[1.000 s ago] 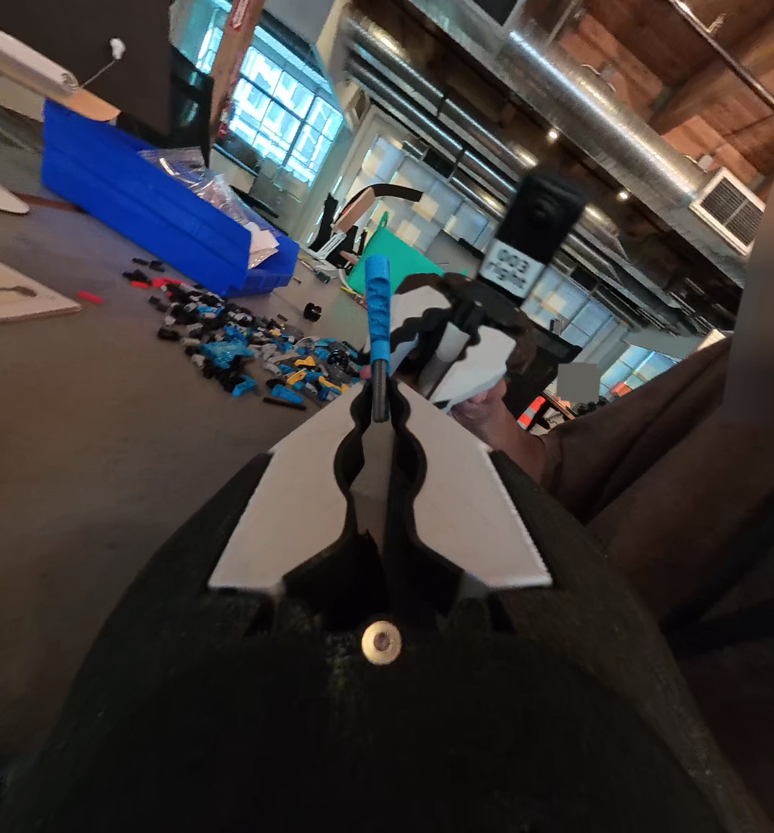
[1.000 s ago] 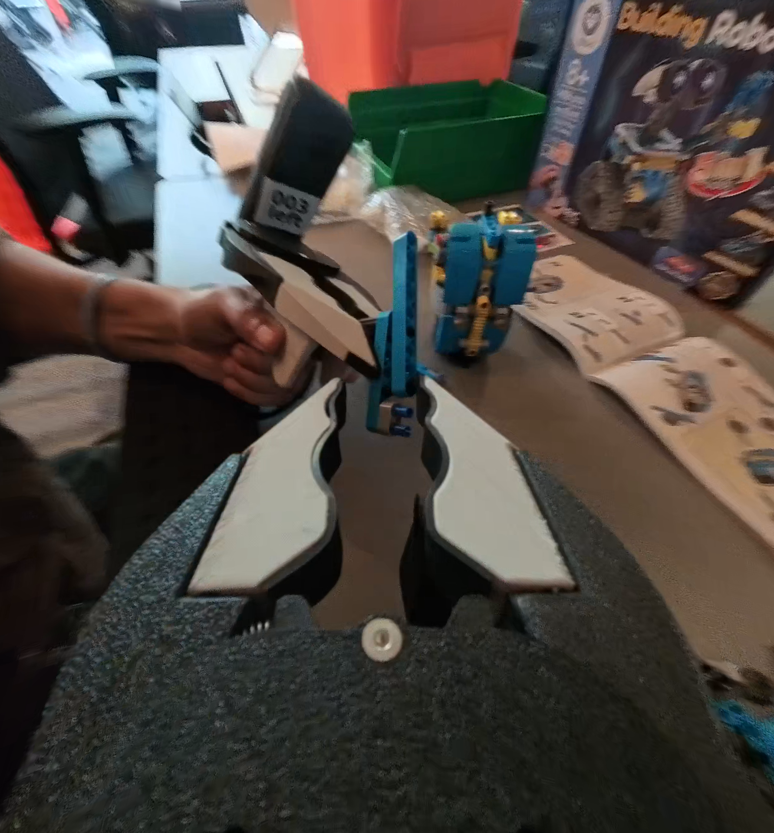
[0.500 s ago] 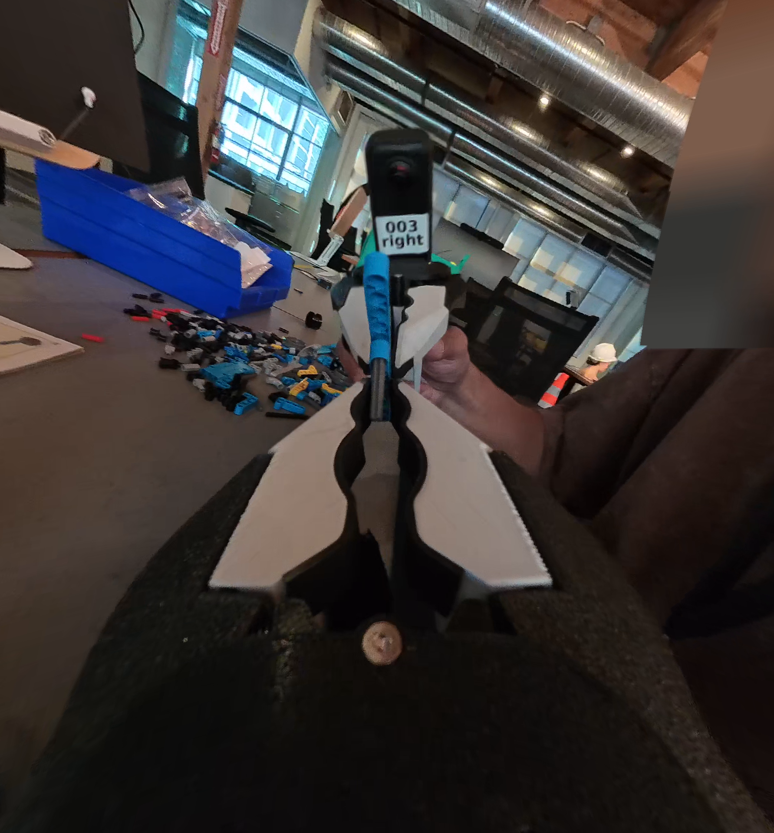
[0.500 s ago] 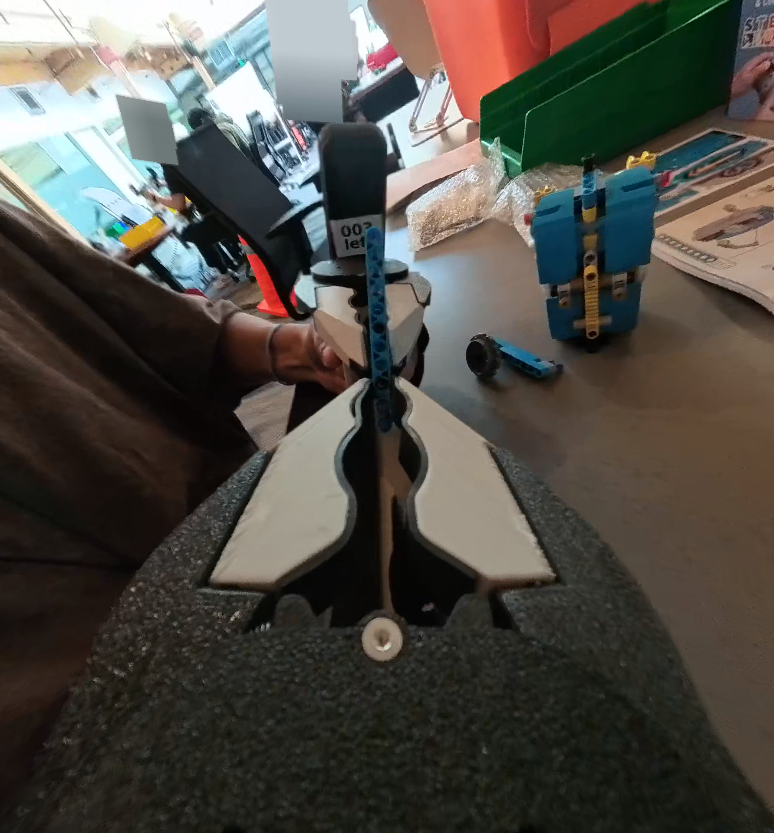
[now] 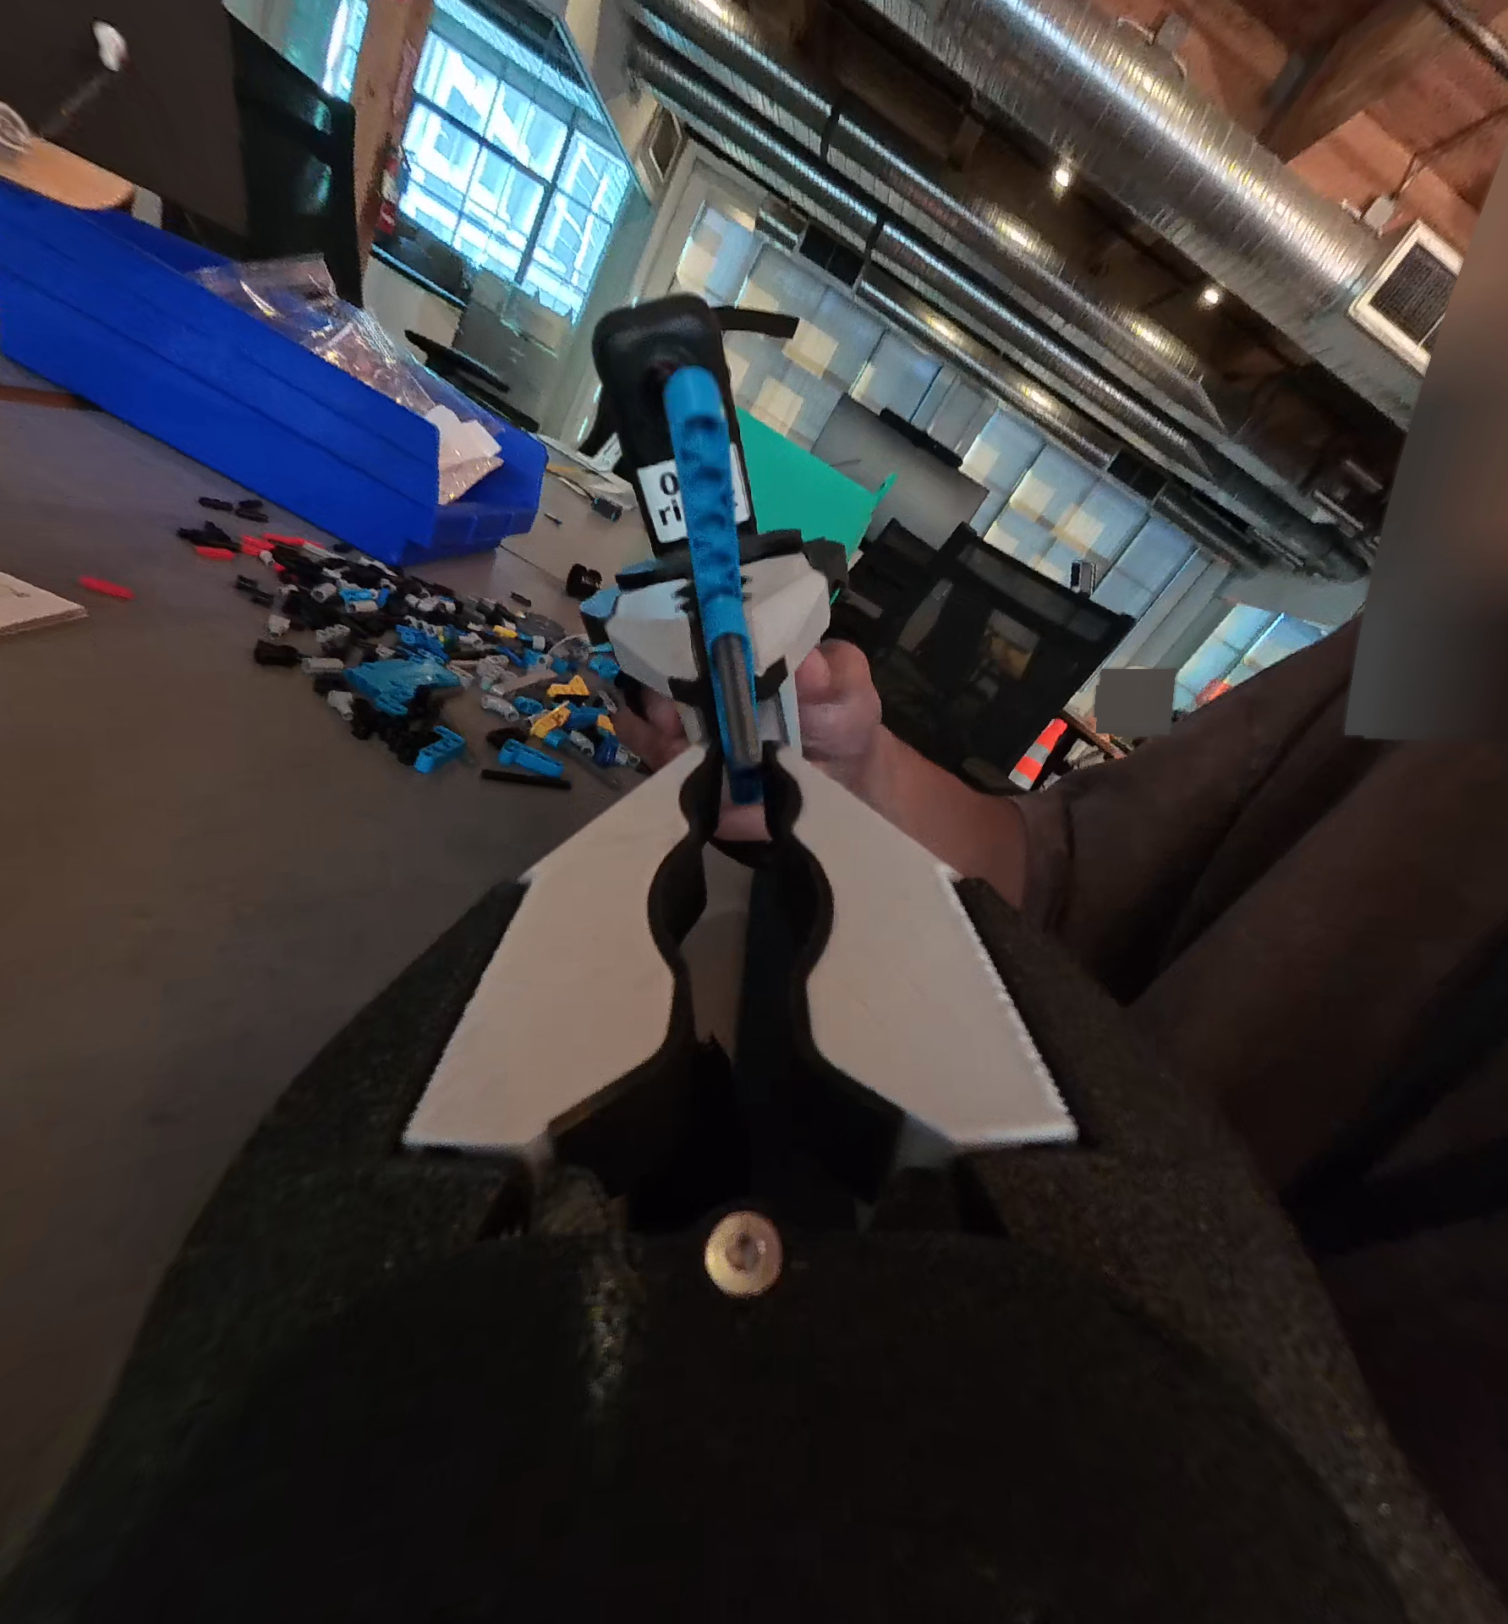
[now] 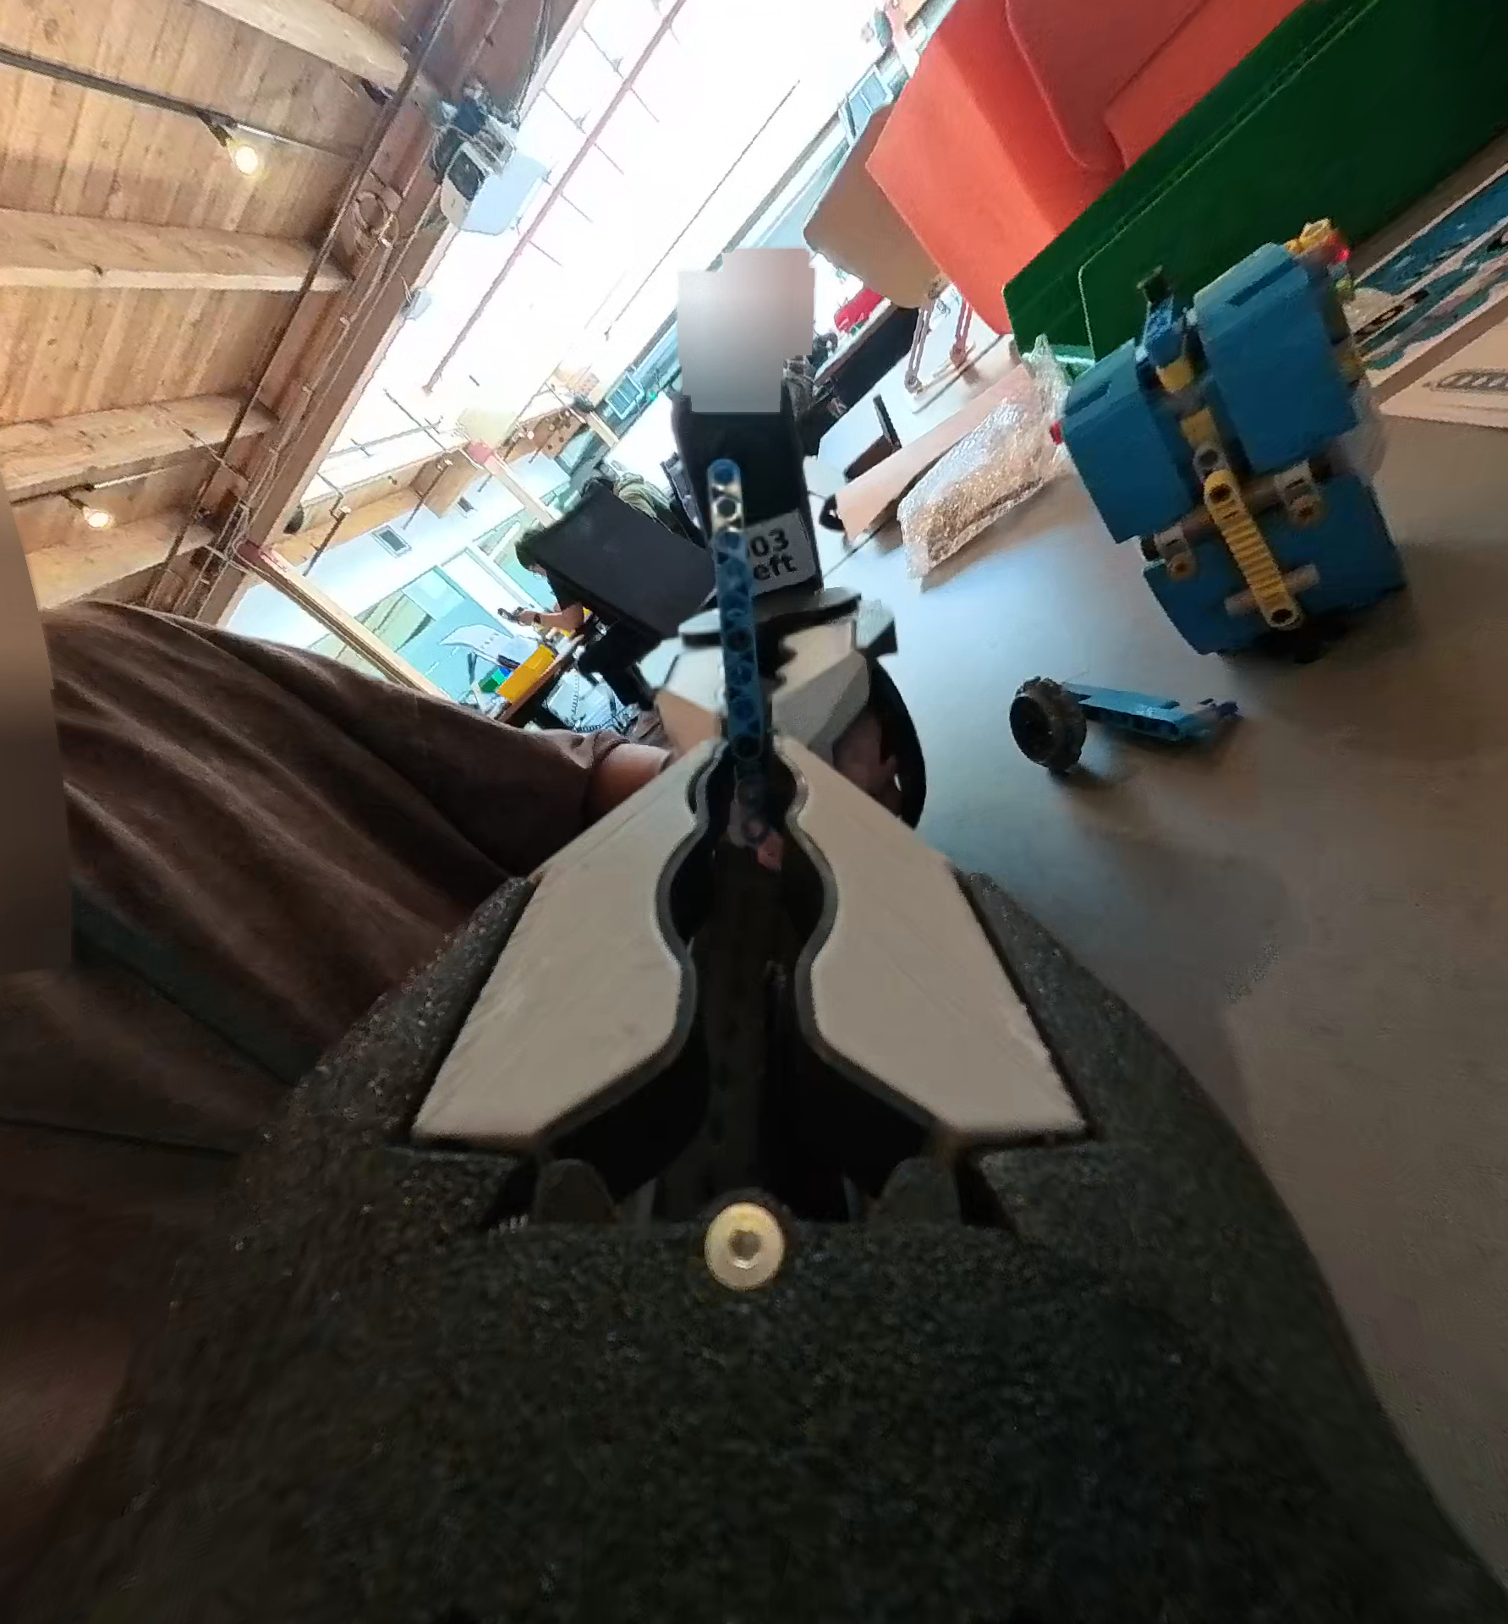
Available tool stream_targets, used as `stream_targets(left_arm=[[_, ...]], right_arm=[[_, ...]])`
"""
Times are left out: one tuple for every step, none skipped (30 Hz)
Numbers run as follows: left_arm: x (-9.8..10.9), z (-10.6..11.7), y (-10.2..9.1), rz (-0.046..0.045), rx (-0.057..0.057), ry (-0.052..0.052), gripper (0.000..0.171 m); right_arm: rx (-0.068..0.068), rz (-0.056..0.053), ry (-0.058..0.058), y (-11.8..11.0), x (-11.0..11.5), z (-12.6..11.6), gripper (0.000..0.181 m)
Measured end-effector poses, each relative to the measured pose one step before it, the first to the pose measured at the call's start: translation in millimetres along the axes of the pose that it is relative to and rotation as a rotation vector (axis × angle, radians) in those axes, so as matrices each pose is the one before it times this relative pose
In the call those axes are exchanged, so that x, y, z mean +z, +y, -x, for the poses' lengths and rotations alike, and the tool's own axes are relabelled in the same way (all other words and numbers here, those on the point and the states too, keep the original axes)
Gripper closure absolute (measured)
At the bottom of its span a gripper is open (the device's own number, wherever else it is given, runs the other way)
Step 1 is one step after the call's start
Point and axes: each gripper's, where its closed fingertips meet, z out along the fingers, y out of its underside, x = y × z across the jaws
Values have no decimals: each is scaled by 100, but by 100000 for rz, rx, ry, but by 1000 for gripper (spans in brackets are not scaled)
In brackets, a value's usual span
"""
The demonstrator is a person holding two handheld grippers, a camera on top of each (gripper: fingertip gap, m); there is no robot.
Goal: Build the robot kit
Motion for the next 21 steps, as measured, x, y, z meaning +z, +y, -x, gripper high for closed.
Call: stream_targets(left_arm=[[165, -47, 164, 912, 287, -37, 163], [42, 54, -6, -115, -69, -342, 164], [-33, 47, -93, -627, -488, 88, 164], [-66, -43, -108, -786, -416, 599, 164], [-40, 4, -5, -181, 50, -60, 165], [-17, 141, 61, 267, 485, -1192, 165], [-34, 129, 28, 127, 574, -1096, 165], [-22, 43, 23, 161, 929, -590, 165], [2, 84, 65, 430, 1816, -1191, 165], [29, 88, 71, 534, 1645, -1190, 165], [9, -16, 59, 269, 607, -156, 165], [10, -57, 66, 340, -190, 407, 165], [3, 12, 87, 495, -412, 136, 165], [26, -40, 52, 212, -271, 196, 165], [20, -112, -23, -124, 61, 455, 166], [-33, -39, -54, -223, 119, 122, 166], [-24, 44, -4, -12, -365, -28, 166], [6, 21, 32, 146, -466, 98, 166], [23, 54, 1, 65, 160, -473, 166], [22, 90, 30, 126, -236, -282, 165], [68, 17, 166, 898, -781, 443, 165]], right_arm=[[-114, -935, -421, -169, 90, 112, 175], [-1104, 664, 606, 55, 112, -19, 175], [-1586, 464, 1198, 35, 79, -75, 175], [-1060, -383, 289, -90, 58, 73, 175], [-1054, 48, 325, -24, 42, 60, 175], [-1526, 606, 1382, 80, 22, -101, 175], [-1522, 64, 1574, 14, -21, -142, 175], [482, -207, -67, 27, 15, 18, 175], [3055, -401, -1661, 41, -26, 43, 175], [3378, -628, -1680, 59, -65, -76, 175], [2943, -1260, -1840, 44, -11, -1, 175], [2741, -865, -1690, 52, 6, 37, 175], [-61, -123, 256, 92, 28, -61, 175], [-2856, 519, 1736, 77, 1, -67, 175], [-4157, 741, 1712, 30, 34, 37, 175], [-3227, -147, 1250, -65, 56, 88, 175], [-2257, -219, 1751, -41, 62, -63, 175], [-2668, 72, 1390, 53, 15, -43, 175], [-1499, -296, 844, -27, -27, -15, 175], [-1028, -568, 1592, -44, 45, -104, 175], [-994, 654, 1025, 111, 126, 9, 175]])
